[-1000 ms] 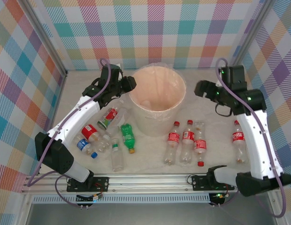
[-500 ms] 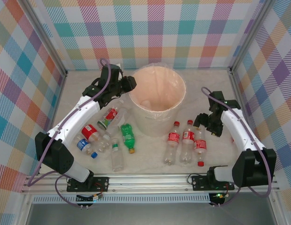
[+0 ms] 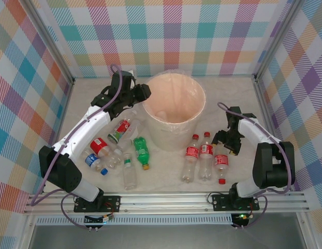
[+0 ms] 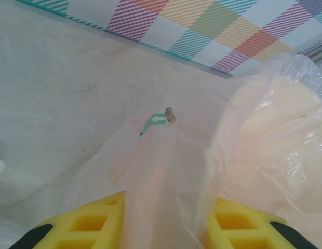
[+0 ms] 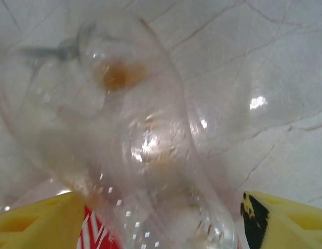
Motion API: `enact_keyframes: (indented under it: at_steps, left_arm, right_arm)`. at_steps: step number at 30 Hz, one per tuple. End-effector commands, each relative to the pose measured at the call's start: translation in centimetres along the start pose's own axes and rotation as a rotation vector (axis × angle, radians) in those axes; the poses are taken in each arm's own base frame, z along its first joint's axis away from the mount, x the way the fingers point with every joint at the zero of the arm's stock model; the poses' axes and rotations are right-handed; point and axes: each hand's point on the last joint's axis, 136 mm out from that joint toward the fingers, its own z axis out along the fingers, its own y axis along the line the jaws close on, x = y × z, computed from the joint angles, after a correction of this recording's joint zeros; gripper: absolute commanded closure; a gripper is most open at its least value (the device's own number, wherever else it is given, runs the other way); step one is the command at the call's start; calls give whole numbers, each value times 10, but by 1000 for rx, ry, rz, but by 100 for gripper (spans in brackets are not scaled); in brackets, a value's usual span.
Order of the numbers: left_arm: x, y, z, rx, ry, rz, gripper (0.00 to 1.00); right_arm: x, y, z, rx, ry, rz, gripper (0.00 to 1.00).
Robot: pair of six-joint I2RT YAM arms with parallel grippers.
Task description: Put the plastic bottles in the bin
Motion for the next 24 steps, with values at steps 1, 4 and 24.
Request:
enact_keyframes:
  at_steps: [1, 4, 24]
  left_arm:
    - [24, 32, 19, -102, 80, -3, 67]
    - [25, 33, 19, -106, 82, -2, 67]
    - [27, 39, 24, -121, 85, -3, 67]
  right_arm:
    - [-5, -6, 12, 6, 3, 15, 21]
    - [-10, -8, 19, 2, 2, 28, 21]
    - [-43, -11, -35, -11, -197, -11, 42]
